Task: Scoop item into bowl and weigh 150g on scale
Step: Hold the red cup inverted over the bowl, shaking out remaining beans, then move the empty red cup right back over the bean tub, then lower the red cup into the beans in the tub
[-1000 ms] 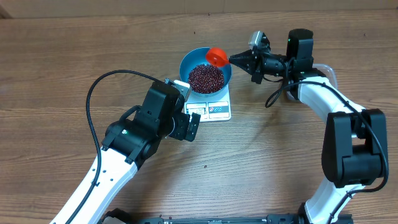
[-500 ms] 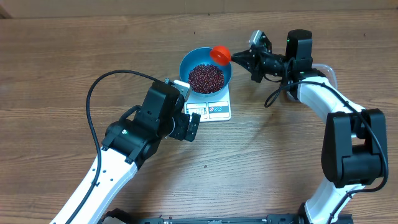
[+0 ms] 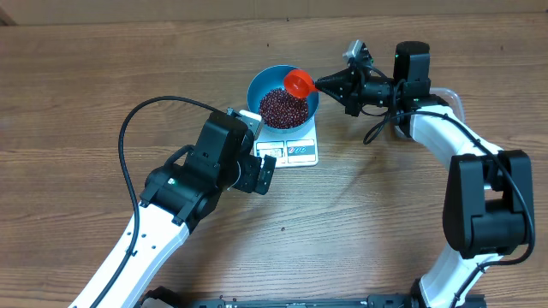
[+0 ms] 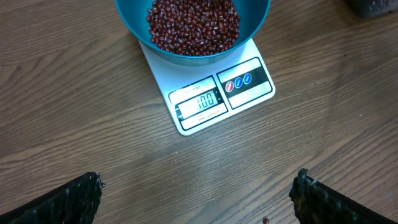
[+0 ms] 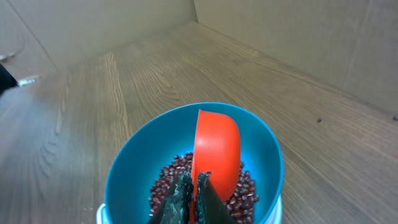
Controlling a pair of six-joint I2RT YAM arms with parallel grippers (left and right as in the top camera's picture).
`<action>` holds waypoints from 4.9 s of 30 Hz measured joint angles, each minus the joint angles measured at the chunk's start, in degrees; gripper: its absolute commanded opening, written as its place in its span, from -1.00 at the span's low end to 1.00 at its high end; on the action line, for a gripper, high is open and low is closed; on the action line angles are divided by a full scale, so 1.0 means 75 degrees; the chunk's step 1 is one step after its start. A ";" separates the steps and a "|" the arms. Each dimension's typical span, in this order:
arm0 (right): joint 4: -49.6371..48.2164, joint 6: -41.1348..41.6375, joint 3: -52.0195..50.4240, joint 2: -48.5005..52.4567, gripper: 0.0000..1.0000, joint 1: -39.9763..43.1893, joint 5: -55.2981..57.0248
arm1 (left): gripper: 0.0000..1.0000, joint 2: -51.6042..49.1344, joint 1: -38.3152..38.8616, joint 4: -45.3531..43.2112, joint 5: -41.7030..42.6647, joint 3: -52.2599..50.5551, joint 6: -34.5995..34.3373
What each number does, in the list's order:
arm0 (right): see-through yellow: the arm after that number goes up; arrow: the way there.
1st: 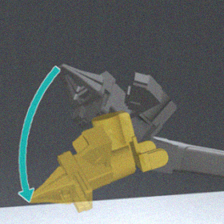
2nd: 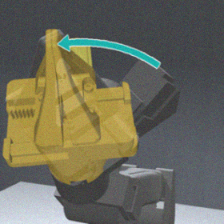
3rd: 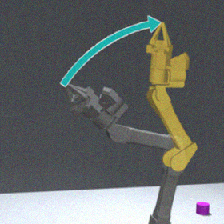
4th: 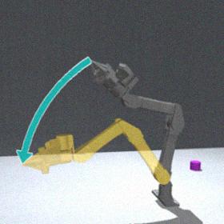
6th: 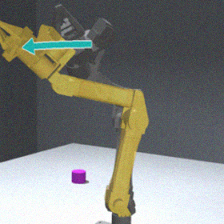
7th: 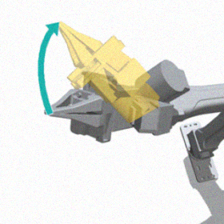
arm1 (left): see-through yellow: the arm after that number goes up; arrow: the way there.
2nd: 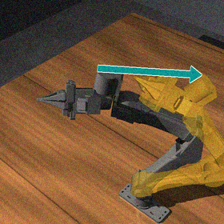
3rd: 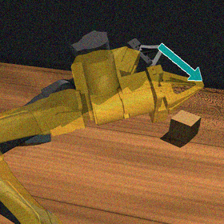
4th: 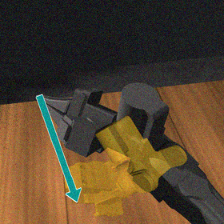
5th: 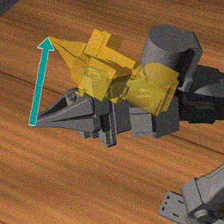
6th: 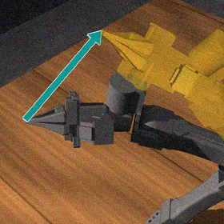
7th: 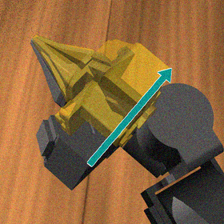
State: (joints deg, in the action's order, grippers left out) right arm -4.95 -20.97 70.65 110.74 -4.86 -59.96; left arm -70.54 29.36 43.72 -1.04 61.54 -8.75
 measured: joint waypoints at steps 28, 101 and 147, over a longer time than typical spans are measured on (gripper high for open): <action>0.3995 0.2792 0.0000 -0.3241 -0.93 0.0000 0.2063 | 0.99 0.0000 0.0000 0.0000 0.0003 0.0000 0.0000; 0.5423 0.3363 0.0003 -0.2025 -0.93 0.1288 1.0022 | 0.99 0.0000 0.0000 0.0000 0.0000 0.0000 0.0000; 0.5575 0.1565 0.0003 -0.1460 -0.93 0.2503 0.6003 | 0.99 0.0000 0.0000 0.0000 0.0000 0.0000 0.0000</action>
State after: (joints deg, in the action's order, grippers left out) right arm 36.86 -9.23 70.67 99.79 13.91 -14.94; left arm -70.54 29.36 43.72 -1.04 61.54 -8.75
